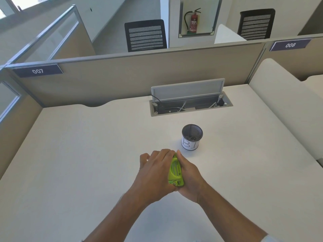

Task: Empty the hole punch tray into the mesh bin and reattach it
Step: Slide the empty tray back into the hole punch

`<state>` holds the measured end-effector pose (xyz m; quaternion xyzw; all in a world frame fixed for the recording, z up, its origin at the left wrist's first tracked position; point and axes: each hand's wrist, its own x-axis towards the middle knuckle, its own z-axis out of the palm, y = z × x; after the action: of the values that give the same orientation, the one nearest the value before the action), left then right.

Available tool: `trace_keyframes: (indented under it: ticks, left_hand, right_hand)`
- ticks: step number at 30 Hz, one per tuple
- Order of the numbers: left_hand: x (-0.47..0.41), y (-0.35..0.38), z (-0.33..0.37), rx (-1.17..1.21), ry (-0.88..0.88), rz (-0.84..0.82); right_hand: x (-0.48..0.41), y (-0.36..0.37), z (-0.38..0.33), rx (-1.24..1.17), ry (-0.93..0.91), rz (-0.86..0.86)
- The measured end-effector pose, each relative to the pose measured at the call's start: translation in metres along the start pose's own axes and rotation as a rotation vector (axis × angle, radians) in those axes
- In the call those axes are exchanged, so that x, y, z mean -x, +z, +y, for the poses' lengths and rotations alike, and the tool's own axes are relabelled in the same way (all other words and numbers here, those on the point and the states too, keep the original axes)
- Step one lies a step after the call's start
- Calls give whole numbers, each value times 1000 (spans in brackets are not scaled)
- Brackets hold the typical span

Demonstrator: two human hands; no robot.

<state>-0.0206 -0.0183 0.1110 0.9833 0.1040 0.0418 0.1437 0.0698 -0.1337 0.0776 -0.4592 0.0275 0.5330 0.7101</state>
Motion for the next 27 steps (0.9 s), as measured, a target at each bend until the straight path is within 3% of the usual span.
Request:
trace_keyframes:
  ticks: [5,11,19,27]
  left_hand:
    - [1,2,-3,-36,3,-21]
    - [10,5,-13,164,-24,-48]
    - [20,1,-22,306,-29,-57]
    - [16,0,-22,213,5,-61]
  right_hand:
    - [-4,-2,4,25,-96,63]
    - [-4,0,-1,142,-186,144]
    - [5,4,-4,-28,-76,7]
    - [5,8,-5,-24,-111,-24]
